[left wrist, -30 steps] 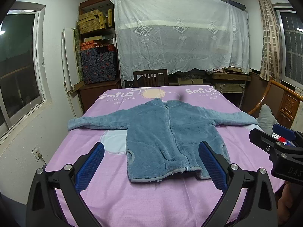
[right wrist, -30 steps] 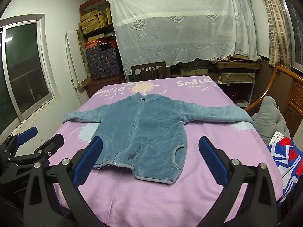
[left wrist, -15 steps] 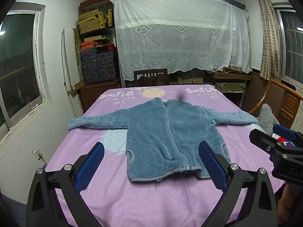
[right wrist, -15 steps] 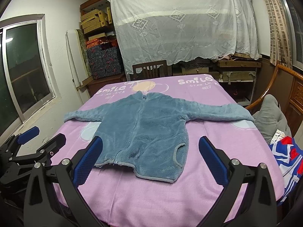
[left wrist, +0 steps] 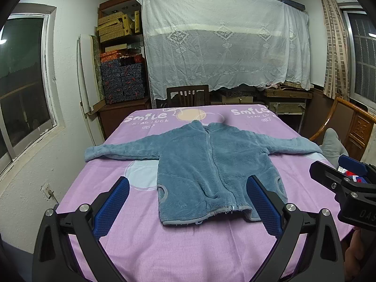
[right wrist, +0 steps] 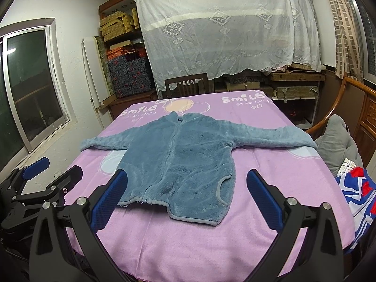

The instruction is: Fold large clothes

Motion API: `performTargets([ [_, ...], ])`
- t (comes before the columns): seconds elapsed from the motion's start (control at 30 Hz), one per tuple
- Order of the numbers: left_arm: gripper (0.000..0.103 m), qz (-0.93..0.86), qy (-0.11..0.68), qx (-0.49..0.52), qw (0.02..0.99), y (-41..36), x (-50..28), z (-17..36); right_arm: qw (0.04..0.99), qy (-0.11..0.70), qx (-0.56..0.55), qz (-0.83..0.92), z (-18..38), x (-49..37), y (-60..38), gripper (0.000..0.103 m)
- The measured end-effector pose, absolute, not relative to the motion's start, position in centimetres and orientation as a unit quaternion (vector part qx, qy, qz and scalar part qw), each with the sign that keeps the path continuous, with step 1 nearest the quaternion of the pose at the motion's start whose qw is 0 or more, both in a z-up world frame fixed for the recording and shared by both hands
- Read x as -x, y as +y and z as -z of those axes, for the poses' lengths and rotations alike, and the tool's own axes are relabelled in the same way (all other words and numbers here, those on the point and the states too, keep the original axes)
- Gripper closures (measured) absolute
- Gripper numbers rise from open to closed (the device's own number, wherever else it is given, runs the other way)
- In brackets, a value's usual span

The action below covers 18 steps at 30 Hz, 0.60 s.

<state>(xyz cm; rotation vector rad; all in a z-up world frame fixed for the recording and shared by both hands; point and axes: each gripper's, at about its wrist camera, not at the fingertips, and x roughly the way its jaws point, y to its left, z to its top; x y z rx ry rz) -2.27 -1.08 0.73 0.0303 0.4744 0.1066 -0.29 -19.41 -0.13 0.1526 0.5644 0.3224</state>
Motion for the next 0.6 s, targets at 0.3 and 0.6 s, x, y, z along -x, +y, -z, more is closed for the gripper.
performTargets([
  [0.3, 0.003, -0.055, 0.235, -0.016, 0.97, -0.73, 2.41, -0.78, 0.944, 0.278, -0.078, -0.158, 0.28, 0.2, -19.32, 0.004],
  [0.6, 0.003, -0.055, 0.235, -0.017, 0.97, -0.79, 2.41, -0.77, 0.944, 0.279, -0.078, -0.159, 0.31, 0.22, -19.33, 0.004],
])
